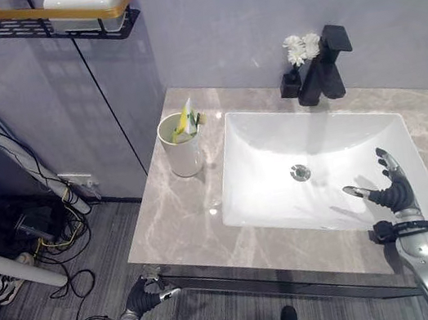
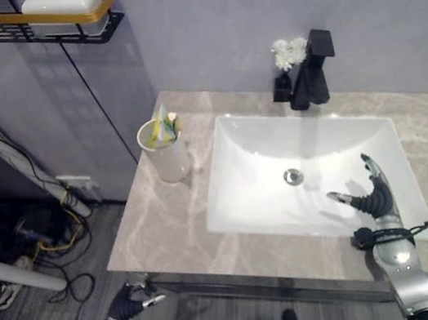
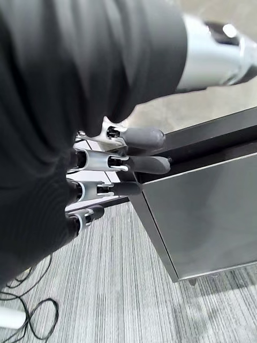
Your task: Put brush and paste in cup on sink, flatten towel.
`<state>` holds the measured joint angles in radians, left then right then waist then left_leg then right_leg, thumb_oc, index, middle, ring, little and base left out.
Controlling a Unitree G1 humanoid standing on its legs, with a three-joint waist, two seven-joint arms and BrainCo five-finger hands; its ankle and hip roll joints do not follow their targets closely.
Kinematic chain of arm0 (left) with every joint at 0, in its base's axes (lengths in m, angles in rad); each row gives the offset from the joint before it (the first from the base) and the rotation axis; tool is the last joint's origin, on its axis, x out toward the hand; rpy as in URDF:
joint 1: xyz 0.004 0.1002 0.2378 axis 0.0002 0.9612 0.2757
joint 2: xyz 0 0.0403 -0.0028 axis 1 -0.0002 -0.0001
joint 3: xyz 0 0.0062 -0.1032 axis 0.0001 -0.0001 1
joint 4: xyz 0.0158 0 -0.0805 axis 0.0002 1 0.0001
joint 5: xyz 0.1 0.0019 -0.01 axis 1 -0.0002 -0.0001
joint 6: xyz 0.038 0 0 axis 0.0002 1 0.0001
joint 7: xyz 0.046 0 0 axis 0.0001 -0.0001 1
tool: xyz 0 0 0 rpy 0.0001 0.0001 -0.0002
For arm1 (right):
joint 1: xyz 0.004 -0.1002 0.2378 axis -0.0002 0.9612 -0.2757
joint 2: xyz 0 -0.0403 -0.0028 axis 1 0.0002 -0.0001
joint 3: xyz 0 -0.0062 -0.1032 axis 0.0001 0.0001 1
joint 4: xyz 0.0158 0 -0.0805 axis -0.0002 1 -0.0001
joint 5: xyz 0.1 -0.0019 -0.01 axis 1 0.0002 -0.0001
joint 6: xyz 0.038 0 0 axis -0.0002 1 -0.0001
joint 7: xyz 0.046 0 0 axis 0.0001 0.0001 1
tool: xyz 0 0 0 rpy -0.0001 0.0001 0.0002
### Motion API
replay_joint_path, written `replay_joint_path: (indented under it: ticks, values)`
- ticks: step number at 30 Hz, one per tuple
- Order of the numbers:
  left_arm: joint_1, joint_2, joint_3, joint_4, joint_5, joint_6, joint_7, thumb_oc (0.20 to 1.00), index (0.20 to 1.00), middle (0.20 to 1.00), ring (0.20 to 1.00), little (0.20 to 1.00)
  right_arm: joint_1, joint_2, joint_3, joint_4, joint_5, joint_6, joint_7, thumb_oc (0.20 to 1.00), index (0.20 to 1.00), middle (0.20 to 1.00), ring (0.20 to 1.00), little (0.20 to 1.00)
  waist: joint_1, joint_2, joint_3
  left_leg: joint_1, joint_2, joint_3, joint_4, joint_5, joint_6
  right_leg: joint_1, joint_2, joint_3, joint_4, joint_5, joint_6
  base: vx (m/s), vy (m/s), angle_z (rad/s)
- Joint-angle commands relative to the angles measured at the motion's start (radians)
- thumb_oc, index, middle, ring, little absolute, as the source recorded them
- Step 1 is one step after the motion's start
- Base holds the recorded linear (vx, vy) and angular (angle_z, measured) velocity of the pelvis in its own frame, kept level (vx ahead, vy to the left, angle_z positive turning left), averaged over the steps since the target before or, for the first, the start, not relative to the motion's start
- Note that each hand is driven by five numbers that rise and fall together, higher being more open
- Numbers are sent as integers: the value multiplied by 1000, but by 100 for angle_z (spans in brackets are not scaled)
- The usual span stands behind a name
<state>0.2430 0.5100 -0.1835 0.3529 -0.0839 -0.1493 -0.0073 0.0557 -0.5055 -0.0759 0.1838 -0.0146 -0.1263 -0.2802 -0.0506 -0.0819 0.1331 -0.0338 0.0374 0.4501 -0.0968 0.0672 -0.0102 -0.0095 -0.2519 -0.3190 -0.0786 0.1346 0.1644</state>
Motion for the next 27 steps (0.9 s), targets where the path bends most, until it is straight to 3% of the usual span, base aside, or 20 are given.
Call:
replay_joint_path:
  ticks: [1, 2, 3, 4, 5, 6, 11, 13, 15, 17, 18, 19, 20, 22, 25, 27]
  values:
    - [112, 258, 224, -419, -252, -85, -155, 1000, 1000, 1000, 1000, 1000, -63, -65, -118, -8, 4, -45, -12, 1000, 1000, 1000, 1000, 1000, 38, 67, -16, 60, -13, -30, 9, -71, -7, -36, -2, -21, 88, 23, 38, -13, 61, -18]
    - [197, 392, 401, -514, -437, -96, -221, 1000, 1000, 1000, 1000, 1000, -56, -53, -131, 19, 8, -59, -2, 1000, 1000, 1000, 1000, 1000, 47, 86, -15, 66, -17, -37, 9, -69, -7, -28, -12, -31, 92, 29, 38, -6, 42, 7]
    - [245, 475, 505, -564, -515, -98, -247, 1000, 1000, 1000, 1000, 1000, -52, -51, -134, 42, 6, -67, 10, 1000, 1000, 1000, 1000, 1000, 51, 93, -20, 69, -19, -41, 9, -68, -9, -24, -17, -38, 94, 32, 40, 89, 39, 53]
    - [263, 526, 589, -583, -539, -110, -237, 1000, 1000, 1000, 1000, 1000, -41, -46, -129, 56, 6, -72, 21, 1000, 1000, 1000, 1000, 1000, 52, 98, -28, 82, -19, -63, 9, -91, -17, -10, -17, -27, 93, 20, 56, 89, 12, 47]
    - [276, 529, 602, -588, -543, -108, -237, 1000, 1000, 1000, 1000, 1000, -43, -41, -126, 57, 7, -74, 22, 1000, 1000, 1000, 1000, 1000, 49, 92, -28, 82, -19, -63, 9, -91, -17, -8, -17, -27, 93, 20, 56, 94, -8, 36]
    - [267, 586, 698, -594, -544, -140, -198, 1000, 1000, 1000, 1000, 1000, -4, -46, -135, 38, 8, -78, 45, 1000, 1000, 1000, 1000, 1000, 46, 92, -36, 88, -22, -66, 9, -89, -24, 0, -21, -34, 91, 20, 58, 12, -17, 20]
    - [169, 568, 703, -565, -517, -148, -124, 1000, 1000, 1000, 1000, 1000, 50, -85, -185, -59, -28, -79, 61, 1000, 1000, 1000, 1000, 1000, 36, 84, -52, 98, -16, -64, 9, -84, -34, 19, -15, -46, 75, 17, 57, 28, -46, 12]
    - [99, 496, 634, -585, -572, -141, -124, 1000, 1000, 1000, 1000, 1000, 70, -108, -259, -163, -59, -96, 33, 1000, 1000, 1000, 1000, 1000, 17, 74, -56, 95, -7, -38, 9, -61, -32, 15, -7, -57, 62, 24, 44, -46, -65, -9]
    - [83, 480, 596, -592, -570, -130, -131, 1000, 1000, 1000, 1000, 1000, 84, -114, -295, -199, -76, -96, 20, 1000, 1000, 1000, 1000, 1000, 15, 77, -57, 98, -3, -33, 9, -62, -32, 14, -2, -52, 58, 23, 43, -17, -25, -9]
    - [83, 435, 541, -655, -529, -107, -167, 1000, 1000, 1000, 1000, 1000, 124, -107, -516, -324, -156, -123, -89, 1000, 1000, 1000, 1000, 1000, -40, 79, -64, 106, 8, -4, 9, -68, -33, 3, 16, -13, 41, 21, 44, 52, 1, -34]
    - [82, 427, 535, -664, -525, -105, -169, 918, 918, 918, 918, 918, 122, -101, -560, -333, -161, -126, -113, 1000, 1000, 1000, 1000, 1000, -54, 79, -65, 106, 10, 0, 9, -69, -33, 0, 18, -6, 38, 22, 45, 35, 9, -50]
    - [107, 356, 488, -580, -486, -121, -175, 539, 539, 539, 539, 539, 121, -93, -625, -335, -150, -142, -159, 1000, 1000, 1000, 1000, 1000, -61, 76, -63, 103, 12, 4, 9, -68, -34, -8, 20, 0, 37, 22, 46, 15, 7, -40]
    - [114, 351, 467, -569, -452, -118, -181, 200, 200, 200, 200, 200, 118, -97, -677, -331, -168, -137, -195, 1000, 1000, 1000, 1000, 1000, -75, 78, -61, 100, 14, 6, 9, -70, -34, -14, 23, 10, 34, 25, 48, 13, 23, -44]
    - [126, 310, 440, -568, -492, -106, -209, 200, 200, 200, 200, 200, 95, -51, -801, -340, -131, -171, -303, 1000, 1000, 1000, 1000, 1000, -97, 86, -61, 94, 18, 15, 9, -72, -34, -29, 27, 28, 28, 27, 48, 19, 21, -34]
    - [133, 315, 433, -573, -503, -103, -218, 200, 200, 200, 200, 200, 89, -36, -816, -308, -119, -168, -341, 1000, 1000, 1000, 1000, 1000, -95, 89, -62, 89, 18, 15, 9, -72, -33, -35, 29, 35, 27, 30, 47, 14, 8, -23]
    - [135, 320, 419, -568, -530, -98, -226, 200, 200, 200, 200, 200, 104, -25, -884, -187, -10, -188, -406, 1000, 1000, 1000, 1000, 1000, -109, 91, -63, 84, 19, 20, 9, -73, -34, -41, 30, 46, 24, 37, 48, 16, 9, -14]
